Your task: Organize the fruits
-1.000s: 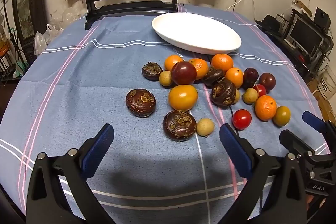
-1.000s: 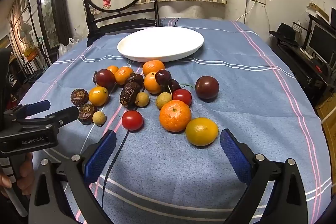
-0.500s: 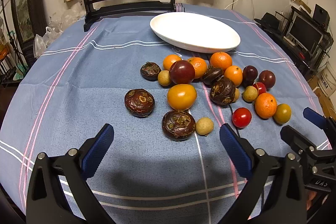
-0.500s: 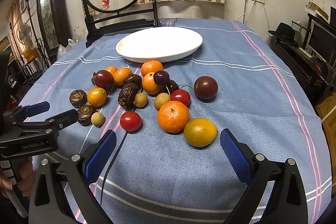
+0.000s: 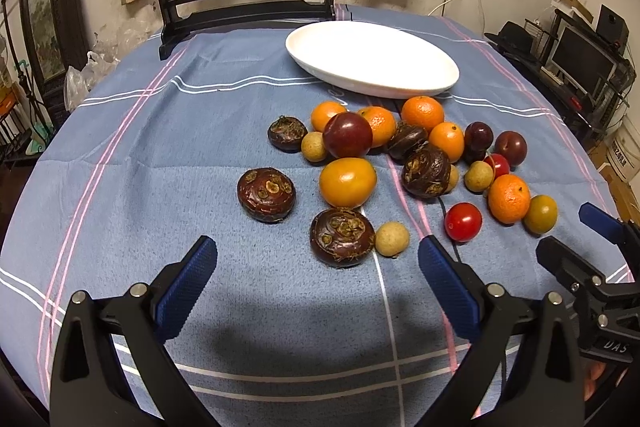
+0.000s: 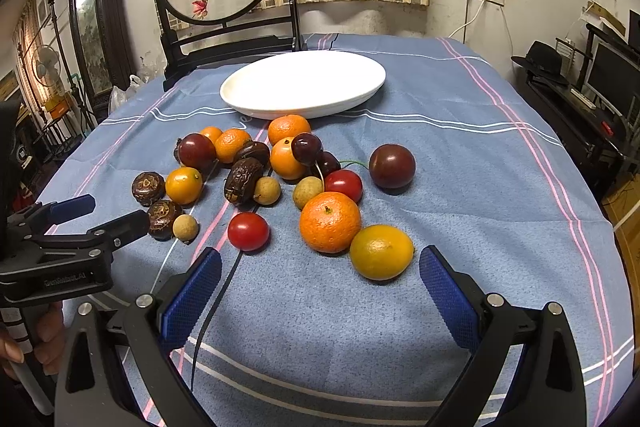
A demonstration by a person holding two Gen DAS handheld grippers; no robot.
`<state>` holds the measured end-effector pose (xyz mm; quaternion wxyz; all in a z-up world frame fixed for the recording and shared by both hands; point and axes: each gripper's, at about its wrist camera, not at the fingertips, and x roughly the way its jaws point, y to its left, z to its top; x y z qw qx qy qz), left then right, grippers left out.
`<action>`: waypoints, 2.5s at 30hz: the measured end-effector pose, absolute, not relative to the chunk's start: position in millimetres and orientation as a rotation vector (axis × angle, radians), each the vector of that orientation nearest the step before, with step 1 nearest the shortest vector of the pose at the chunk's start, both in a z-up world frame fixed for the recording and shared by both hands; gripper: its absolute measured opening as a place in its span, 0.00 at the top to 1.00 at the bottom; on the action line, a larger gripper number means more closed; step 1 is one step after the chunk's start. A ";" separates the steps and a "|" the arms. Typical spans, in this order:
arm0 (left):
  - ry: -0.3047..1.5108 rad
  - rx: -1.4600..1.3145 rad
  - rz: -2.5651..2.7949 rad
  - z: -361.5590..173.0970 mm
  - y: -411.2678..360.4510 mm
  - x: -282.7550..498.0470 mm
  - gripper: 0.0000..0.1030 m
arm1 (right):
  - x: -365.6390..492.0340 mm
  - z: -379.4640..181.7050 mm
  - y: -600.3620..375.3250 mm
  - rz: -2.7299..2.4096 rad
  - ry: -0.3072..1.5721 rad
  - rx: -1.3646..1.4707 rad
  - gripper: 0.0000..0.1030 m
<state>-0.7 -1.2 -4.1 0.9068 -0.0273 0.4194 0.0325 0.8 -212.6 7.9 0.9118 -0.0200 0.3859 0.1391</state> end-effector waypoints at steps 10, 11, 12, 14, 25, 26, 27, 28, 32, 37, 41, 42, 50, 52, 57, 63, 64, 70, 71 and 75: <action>0.876 -0.064 0.074 -7.6 -0.4 -0.3 0.04 | 1.2 2.4 -214.7 0.278 0.813 -0.017 0.03; 0.876 -0.064 0.076 -7.9 -0.1 -0.5 0.04 | 1.2 2.3 -215.5 0.277 0.814 -0.014 0.03; 0.878 -0.065 0.076 -8.4 0.0 -0.4 0.04 | 0.9 2.2 -215.9 0.279 0.815 -0.009 0.03; 0.879 -0.067 0.077 -8.9 0.1 -0.8 0.04 | 0.0 2.4 -216.1 0.281 0.814 -0.007 0.03; 0.881 -0.065 0.079 -9.4 -0.1 -1.1 0.04 | -1.0 2.8 -215.8 0.288 0.813 -0.006 0.03; 0.881 -0.066 0.079 -9.6 0.0 -1.1 0.04 | -1.0 2.7 -215.8 0.288 0.813 -0.006 0.03; 0.882 -0.068 0.079 -9.7 0.2 -1.2 0.04 | -1.1 2.7 -215.8 0.288 0.813 -0.006 0.03; 0.882 -0.069 0.079 -9.9 0.3 -1.0 0.04 | -1.0 2.6 -215.8 0.288 0.813 -0.006 0.03; 0.883 -0.067 0.078 -10.8 -0.2 -1.9 0.04 | -0.9 2.6 -215.8 0.288 0.813 -0.006 0.03; 0.883 -0.066 0.078 -10.9 -0.4 -2.1 0.04 | -0.9 2.5 -215.9 0.290 0.813 -0.006 0.03; 0.884 -0.066 0.078 -10.9 -0.5 -2.0 0.04 | -0.8 2.5 -216.0 0.289 0.813 -0.005 0.03; 0.884 -0.066 0.077 -11.1 -0.6 -2.2 0.04 | -1.0 2.4 -215.8 0.290 0.813 -0.005 0.03; 0.884 -0.067 0.076 -11.1 -0.6 -2.1 0.04 | -0.9 2.3 -216.2 0.290 0.813 -0.005 0.03; 0.885 -0.065 0.076 -11.6 -0.8 -2.1 0.04 | -0.8 2.2 -216.1 0.289 0.813 -0.005 0.03; 0.895 -0.065 0.061 -12.5 -0.4 -2.6 0.04 | -1.3 2.2 -216.3 0.286 0.813 -0.008 0.03; 0.952 -0.108 0.007 -25.0 15.5 -6.9 0.04 | -5.9 -0.2 -222.1 0.288 0.814 0.010 0.03; 0.965 -0.119 0.000 -28.3 18.2 -6.8 0.04 | -5.6 -0.7 -223.7 0.295 0.815 0.018 0.03; 1.001 -0.114 -0.012 -36.4 18.9 5.7 0.12 | -3.8 -3.0 -229.0 0.325 0.821 0.028 0.03; 1.007 -0.092 -0.021 -36.7 15.3 10.3 0.17 | -3.8 -2.5 -230.5 0.327 0.820 0.030 0.03; 1.022 -0.014 -0.024 -36.7 2.0 23.4 0.31 | -3.2 0.8 -240.2 0.320 0.810 0.032 0.03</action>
